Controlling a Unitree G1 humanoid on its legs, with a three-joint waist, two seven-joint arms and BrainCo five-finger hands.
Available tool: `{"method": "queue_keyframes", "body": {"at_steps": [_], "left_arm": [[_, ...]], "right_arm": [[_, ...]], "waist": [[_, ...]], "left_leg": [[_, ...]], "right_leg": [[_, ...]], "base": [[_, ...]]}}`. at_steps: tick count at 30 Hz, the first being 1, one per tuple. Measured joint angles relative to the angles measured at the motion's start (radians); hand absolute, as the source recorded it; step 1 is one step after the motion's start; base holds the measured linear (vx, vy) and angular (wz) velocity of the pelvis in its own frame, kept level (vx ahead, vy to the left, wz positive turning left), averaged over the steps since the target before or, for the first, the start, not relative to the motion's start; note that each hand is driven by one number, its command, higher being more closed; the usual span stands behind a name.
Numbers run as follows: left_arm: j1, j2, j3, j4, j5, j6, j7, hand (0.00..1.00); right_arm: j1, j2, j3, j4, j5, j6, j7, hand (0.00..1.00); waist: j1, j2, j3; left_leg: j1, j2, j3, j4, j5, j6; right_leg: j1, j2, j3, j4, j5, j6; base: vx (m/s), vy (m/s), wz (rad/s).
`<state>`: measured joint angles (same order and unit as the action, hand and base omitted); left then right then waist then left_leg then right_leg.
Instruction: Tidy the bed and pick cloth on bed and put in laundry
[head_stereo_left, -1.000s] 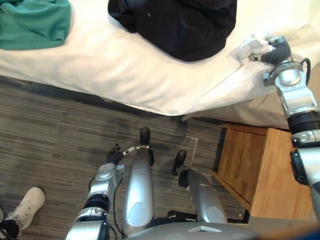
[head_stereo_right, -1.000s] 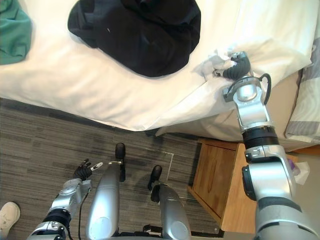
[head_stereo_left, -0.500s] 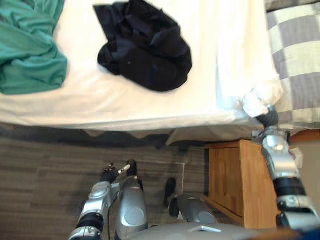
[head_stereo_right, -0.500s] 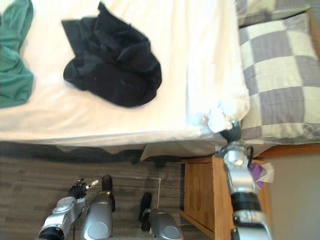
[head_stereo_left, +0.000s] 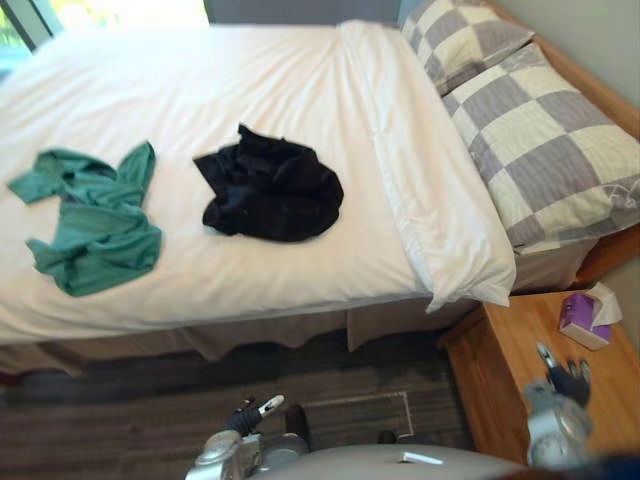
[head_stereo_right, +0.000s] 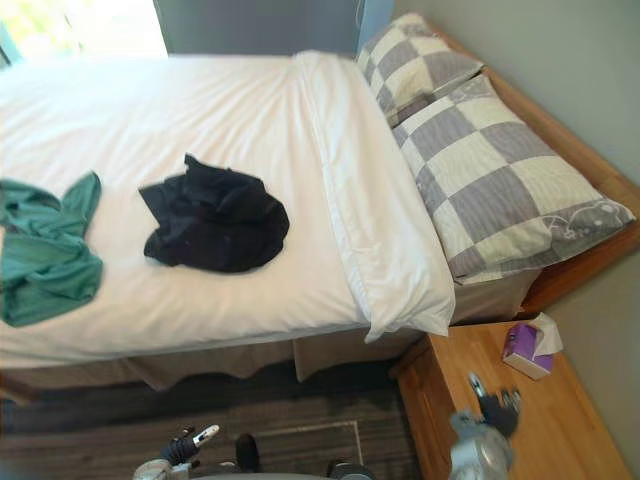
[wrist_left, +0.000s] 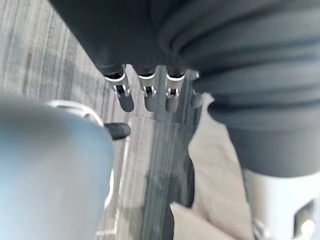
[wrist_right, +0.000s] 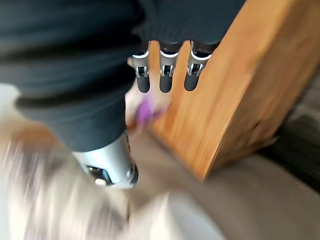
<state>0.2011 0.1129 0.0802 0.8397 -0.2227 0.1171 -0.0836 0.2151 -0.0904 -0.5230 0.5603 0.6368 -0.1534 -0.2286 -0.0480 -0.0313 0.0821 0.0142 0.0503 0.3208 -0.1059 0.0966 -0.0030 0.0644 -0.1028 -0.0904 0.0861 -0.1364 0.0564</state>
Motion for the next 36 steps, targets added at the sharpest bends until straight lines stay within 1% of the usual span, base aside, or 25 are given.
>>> {"method": "queue_keyframes", "body": {"at_steps": [1,2,3,5,6,7,9,12,13,15,18,21,23,24,25,26,27,28,29,30,31,32,34,35,36], "left_arm": [[0.001,-0.003,0.001,0.006,-0.001,-0.001,-0.004,0.0],[0.006,-0.004,0.011,0.007,-0.002,-0.001,-0.018,0.0],[0.007,-0.004,0.023,0.007,-0.005,-0.001,-0.029,0.0],[0.01,-0.004,0.04,0.008,-0.005,0.0,-0.044,0.0],[0.011,0.001,0.045,0.008,-0.005,0.002,-0.049,0.0],[0.011,0.004,0.048,0.008,-0.005,0.002,-0.053,0.0],[0.012,0.018,0.049,0.008,-0.005,0.007,-0.069,0.0],[0.013,0.02,0.048,0.008,-0.007,0.013,-0.07,0.0],[0.014,0.02,0.047,0.007,-0.007,0.019,-0.07,0.0],[0.015,0.023,0.045,0.006,-0.017,0.025,-0.07,0.0],[0.016,0.031,0.035,-0.001,-0.026,0.033,-0.067,0.0],[0.009,0.04,0.01,-0.018,-0.025,0.05,-0.058,0.0],[-0.022,0.059,-0.035,-0.032,-0.027,0.071,-0.035,0.0],[-0.035,0.061,-0.04,-0.032,-0.027,0.075,-0.027,0.0],[-0.058,0.064,-0.042,-0.032,-0.029,0.077,-0.019,0.0],[-0.081,0.066,-0.043,-0.032,-0.038,0.077,-0.018,0.0],[-0.094,0.066,-0.043,-0.032,-0.043,0.077,-0.018,0.0],[-0.125,0.063,-0.044,-0.032,-0.045,0.075,-0.019,0.0],[-0.161,0.059,-0.044,-0.033,-0.065,0.071,-0.019,0.0],[-0.179,0.057,-0.044,-0.033,-0.074,0.065,-0.019,0.0],[-0.21,0.051,-0.044,-0.033,-0.09,0.043,-0.019,0.0],[-0.237,0.043,-0.045,-0.036,-0.113,0.013,-0.019,0.0],[-0.273,0.025,-0.05,-0.043,-0.135,-0.031,-0.018,0.0],[-0.281,0.019,-0.052,-0.043,-0.149,-0.044,-0.018,0.0],[-0.299,0.006,-0.052,-0.044,-0.163,-0.069,-0.017,0.0]], "right_arm": [[0.01,0.0,-0.017,0.014,0.012,-0.008,0.013,0.0],[0.035,0.007,-0.022,0.02,0.02,-0.018,0.041,0.0],[0.039,0.014,-0.025,0.022,0.02,-0.025,0.06,0.0],[0.035,0.015,-0.028,0.027,0.019,-0.03,0.092,0.0],[0.035,0.023,-0.029,0.025,0.019,-0.03,0.109,0.0],[0.034,0.027,-0.029,0.025,0.019,-0.03,0.121,0.0],[0.029,0.034,-0.042,0.024,0.005,-0.028,0.167,0.0],[0.021,0.031,-0.064,-0.037,-0.05,-0.022,0.203,0.0],[0.019,0.029,-0.054,-0.087,-0.08,-0.011,0.215,1.0],[0.005,0.021,-0.028,-0.15,-0.113,0.011,0.229,1.0],[-0.049,-0.029,0.042,-0.206,-0.11,0.046,0.261,1.0],[-0.125,-0.058,0.086,-0.261,-0.037,0.05,0.265,1.0],[-0.239,-0.092,0.105,-0.295,0.076,0.049,0.259,1.0],[-0.276,-0.103,0.105,-0.301,0.1,0.049,0.255,1.0],[-0.352,-0.128,0.107,-0.309,0.14,0.049,0.248,1.0],[-0.439,-0.16,0.106,-0.31,0.197,0.046,0.24,1.0],[-0.483,-0.18,0.104,-0.31,0.22,0.043,0.239,1.0],[-0.575,-0.228,0.102,-0.31,0.254,0.036,0.235,1.0],[-0.672,-0.281,0.103,-0.31,0.289,0.031,0.235,1.0],[-0.721,-0.306,0.103,-0.31,0.307,0.024,0.236,1.0],[-0.812,-0.352,0.104,-0.313,0.356,0.007,0.244,1.0],[-0.875,-0.386,0.104,-0.354,0.412,-0.01,0.247,1.0],[-0.927,-0.399,0.11,-0.465,0.463,-0.045,0.253,1.0],[-0.936,-0.399,0.119,-0.497,0.476,-0.057,0.256,1.0],[-0.956,-0.397,0.147,-0.552,0.498,-0.086,0.255,1.0]], "waist": [[-0.004,0.006,-0.003],[-0.011,0.003,-0.007],[-0.013,-0.01,-0.009],[-0.008,-0.007,-0.008],[-0.006,-0.013,-0.01],[-0.006,-0.007,-0.008],[-0.008,-0.027,-0.012],[-0.011,-0.029,-0.012],[-0.011,-0.025,-0.012],[-0.01,-0.025,-0.012],[-0.004,-0.025,-0.001],[0.007,-0.026,0.009],[0.012,-0.02,0.051],[0.013,-0.016,0.068],[0.016,-0.011,0.105],[0.016,-0.01,0.138],[0.017,-0.008,0.155],[0.018,-0.001,0.196],[0.018,0.011,0.242],[0.018,0.017,0.263],[0.019,0.033,0.298],[0.029,0.047,0.328],[0.041,0.057,0.373],[0.042,0.06,0.379],[0.045,0.06,0.392]], "left_leg": [[0.0,-0.001,0.003,0.0,-0.001,-0.001],[0.001,-0.007,0.006,0.0,-0.02,-0.021],[0.008,-0.014,0.02,0.007,-0.016,-0.01],[0.026,-0.004,0.038,0.001,-0.013,0.003],[0.036,-0.008,0.048,0.001,-0.019,0.002],[0.039,-0.013,0.052,0.0,-0.023,0.006],[0.046,-0.028,0.055,0.0,-0.03,0.017],[0.058,-0.046,0.054,0.0,-0.041,0.024],[0.058,-0.051,0.053,0.0,-0.043,0.026],[0.055,-0.054,0.052,0.0,-0.044,0.027],[0.051,-0.055,0.049,0.0,-0.044,0.027],[0.012,-0.055,0.044,0.001,-0.044,0.028],[-0.035,-0.053,0.037,0.001,-0.037,0.029],[-0.045,-0.052,0.035,0.002,-0.03,0.031],[-0.07,-0.053,0.03,0.004,-0.018,0.033],[-0.106,-0.052,0.026,0.008,-0.009,0.041],[-0.124,-0.051,0.025,0.008,-0.002,0.046],[-0.155,-0.052,0.024,0.009,0.013,0.066],[-0.184,-0.052,0.018,0.022,0.018,0.071],[-0.204,-0.051,0.013,0.038,0.014,0.073],[-0.247,-0.049,0.007,0.067,0.004,0.074],[-0.291,-0.047,0.005,0.097,-0.007,0.071],[-0.352,-0.046,0.002,0.163,-0.034,0.071],[-0.381,-0.045,0.0,0.191,-0.045,0.073],[-0.445,-0.035,-0.002,0.259,-0.072,0.075]], "right_leg": [[0.004,0.0,0.001,-0.001,0.0,0.0],[0.012,-0.005,0.007,-0.013,0.001,0.002],[0.01,-0.014,0.021,-0.02,0.001,0.003],[0.018,-0.003,0.035,-0.022,0.007,0.013],[0.023,-0.008,0.04,-0.022,0.007,0.014],[0.024,-0.011,0.046,-0.024,0.01,0.017],[0.035,-0.026,0.049,-0.027,0.013,0.023],[0.051,-0.042,0.049,-0.029,0.013,0.023],[0.051,-0.047,0.049,-0.029,0.012,0.024],[0.049,-0.049,0.049,-0.03,0.011,0.024],[0.045,-0.048,0.047,-0.035,0.01,0.024],[0.012,-0.047,0.046,-0.035,0.01,0.023],[-0.038,-0.044,0.046,-0.035,0.014,0.021],[-0.049,-0.043,0.046,-0.032,0.016,0.019],[-0.072,-0.043,0.045,-0.027,0.031,0.011],[-0.105,-0.041,0.044,-0.016,0.044,0.023],[-0.124,-0.041,0.044,-0.012,0.052,0.027],[-0.156,-0.041,0.037,-0.001,0.054,0.029],[-0.184,-0.044,0.031,0.015,0.054,0.029],[-0.2,-0.046,0.028,0.025,0.054,0.029],[-0.237,-0.048,0.023,0.045,0.05,0.027],[-0.282,-0.055,0.021,0.082,0.031,0.027],[-0.355,-0.071,0.021,0.176,-0.017,0.029],[-0.385,-0.075,0.02,0.211,-0.034,0.029],[-0.449,-0.08,0.017,0.281,-0.058,0.025]], "base": [[-0.05,0.045,0.04],[-0.04,0.069,0.04],[0.01,0.069,-0.04],[0.06,0.035,-0.2],[0.05,0.031,-0.19],[0.03,0.061,-0.16],[0.04,0.07,-0.07],[0.06,0.073,0.03],[0.03,0.055,0.04],[0.04,0.038,0.05],[0.04,0.012,0.04],[0.02,-0.003,0.06],[0.05,0.001,0.11],[0.04,0.012,0.11],[0.02,0.015,0.1],[0.03,0.015,0.12],[0.06,0.006,0.15],[0.08,0.006,0.19],[0.06,0.012,0.21],[0.04,0.014,0.21],[0.04,0.008,0.19],[0.05,-0.002,0.17],[0.05,-0.027,0.18],[0.05,-0.057,0.24],[0.03,-0.069,0.22]]}}
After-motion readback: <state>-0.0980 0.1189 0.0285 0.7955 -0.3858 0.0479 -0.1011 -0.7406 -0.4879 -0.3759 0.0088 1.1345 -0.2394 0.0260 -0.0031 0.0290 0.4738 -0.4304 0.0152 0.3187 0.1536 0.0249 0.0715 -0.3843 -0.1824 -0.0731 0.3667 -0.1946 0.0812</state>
